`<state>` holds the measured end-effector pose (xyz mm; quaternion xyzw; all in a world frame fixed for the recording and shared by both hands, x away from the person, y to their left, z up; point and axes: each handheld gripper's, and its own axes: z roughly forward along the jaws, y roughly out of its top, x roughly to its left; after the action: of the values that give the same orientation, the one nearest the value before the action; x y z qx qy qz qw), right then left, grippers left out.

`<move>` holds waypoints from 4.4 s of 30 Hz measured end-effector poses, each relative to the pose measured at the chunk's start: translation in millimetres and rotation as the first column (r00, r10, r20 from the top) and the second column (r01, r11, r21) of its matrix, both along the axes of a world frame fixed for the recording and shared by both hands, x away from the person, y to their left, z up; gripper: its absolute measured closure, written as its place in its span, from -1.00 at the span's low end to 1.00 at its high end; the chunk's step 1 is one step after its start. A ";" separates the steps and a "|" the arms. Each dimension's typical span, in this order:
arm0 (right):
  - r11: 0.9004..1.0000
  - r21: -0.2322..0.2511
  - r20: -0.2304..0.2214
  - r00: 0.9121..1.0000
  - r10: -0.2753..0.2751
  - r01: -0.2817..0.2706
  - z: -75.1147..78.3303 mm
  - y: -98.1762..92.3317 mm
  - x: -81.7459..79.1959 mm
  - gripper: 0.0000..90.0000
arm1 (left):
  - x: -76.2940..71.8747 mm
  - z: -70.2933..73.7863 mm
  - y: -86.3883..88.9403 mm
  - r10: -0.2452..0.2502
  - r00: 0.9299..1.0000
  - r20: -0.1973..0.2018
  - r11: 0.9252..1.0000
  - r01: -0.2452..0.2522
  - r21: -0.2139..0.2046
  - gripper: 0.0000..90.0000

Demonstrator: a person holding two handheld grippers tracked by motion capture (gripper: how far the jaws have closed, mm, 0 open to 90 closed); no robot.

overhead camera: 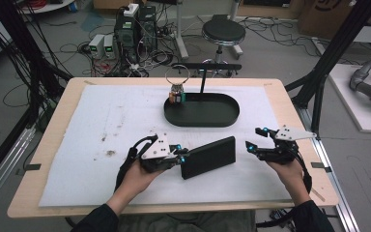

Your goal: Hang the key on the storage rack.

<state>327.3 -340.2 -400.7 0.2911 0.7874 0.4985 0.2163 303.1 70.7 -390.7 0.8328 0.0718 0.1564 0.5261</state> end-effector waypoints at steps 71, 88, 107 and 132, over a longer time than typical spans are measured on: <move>0.974 0.104 -0.006 0.979 0.203 -0.202 1.1 13.8 0.8 0.04 | 17.1 -22.1 11.5 -0.015 0.977 -0.213 0.999 0.003 -0.054 0.65; 0.980 0.180 0.014 0.996 -0.084 0.080 4.4 -14.0 2.5 -0.08 | 26.4 2.1 20.9 0.059 0.986 -0.157 0.992 -0.075 -0.100 0.65; 0.973 0.176 0.004 0.989 -0.150 0.147 2.6 -20.3 5.3 -0.08 | 45.8 27.9 16.3 0.146 0.987 -0.066 0.979 -0.154 -0.137 0.66; 0.973 0.173 0.012 0.987 -0.158 0.154 2.7 -21.0 6.0 -0.08 | 83.7 31.3 7.5 0.214 0.976 -0.034 0.958 -0.216 -0.190 0.66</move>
<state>333.3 -361.2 -398.0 0.3632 0.7132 0.5498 0.2391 386.7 78.2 -359.3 0.7662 0.1802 0.1995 0.5837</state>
